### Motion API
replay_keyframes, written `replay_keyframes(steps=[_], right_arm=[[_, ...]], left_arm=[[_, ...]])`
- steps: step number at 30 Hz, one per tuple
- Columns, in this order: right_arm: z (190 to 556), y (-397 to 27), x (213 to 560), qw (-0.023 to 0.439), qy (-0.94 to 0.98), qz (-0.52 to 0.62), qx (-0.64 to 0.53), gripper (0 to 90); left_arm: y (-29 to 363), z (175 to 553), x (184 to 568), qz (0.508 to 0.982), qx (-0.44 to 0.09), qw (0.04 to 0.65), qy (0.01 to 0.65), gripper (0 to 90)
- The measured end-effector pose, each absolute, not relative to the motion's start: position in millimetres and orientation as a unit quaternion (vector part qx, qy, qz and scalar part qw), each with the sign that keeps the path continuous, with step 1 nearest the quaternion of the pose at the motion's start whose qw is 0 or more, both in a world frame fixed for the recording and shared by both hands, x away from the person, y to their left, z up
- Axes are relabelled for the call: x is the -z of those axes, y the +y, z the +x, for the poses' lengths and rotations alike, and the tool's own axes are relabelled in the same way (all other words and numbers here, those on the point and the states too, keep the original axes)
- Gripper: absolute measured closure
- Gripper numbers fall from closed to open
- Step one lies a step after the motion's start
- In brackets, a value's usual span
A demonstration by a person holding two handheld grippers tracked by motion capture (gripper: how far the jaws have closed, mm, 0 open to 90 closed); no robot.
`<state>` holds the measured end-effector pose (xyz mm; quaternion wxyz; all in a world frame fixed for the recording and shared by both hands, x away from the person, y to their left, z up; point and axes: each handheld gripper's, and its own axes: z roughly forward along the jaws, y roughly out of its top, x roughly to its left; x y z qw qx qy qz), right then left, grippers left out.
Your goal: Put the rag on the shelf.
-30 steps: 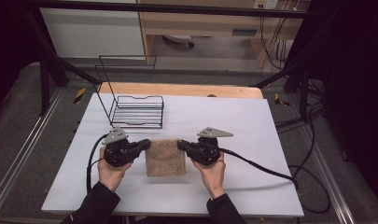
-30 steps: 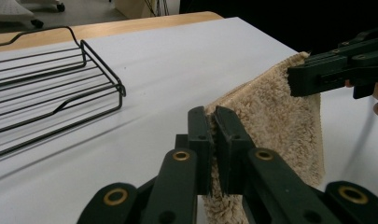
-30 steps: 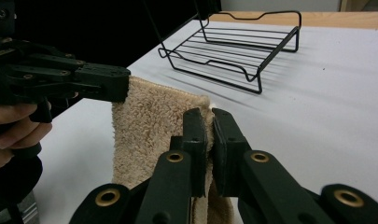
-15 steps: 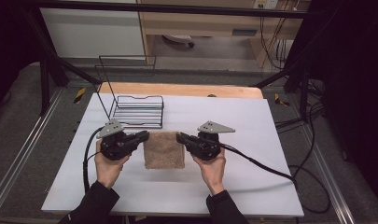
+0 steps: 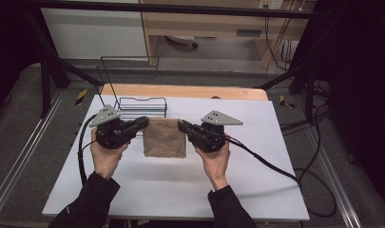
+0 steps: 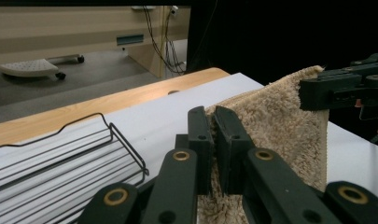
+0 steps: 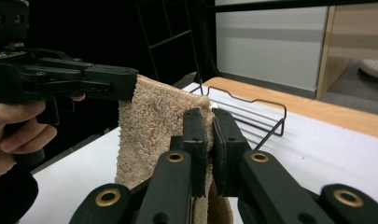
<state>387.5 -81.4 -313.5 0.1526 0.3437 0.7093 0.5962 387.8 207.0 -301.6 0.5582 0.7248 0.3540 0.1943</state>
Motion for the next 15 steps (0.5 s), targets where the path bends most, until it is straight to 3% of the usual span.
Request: replay_keyframes(steps=[15], right_arm=[[389.3, -75.1, 297.6, 0.188, 0.694, 0.331, -0.611, 85.4]], left_arm=[[210.9, 390.8, 289.3, 0.704, -0.212, 0.58, 0.351, 85.1]])
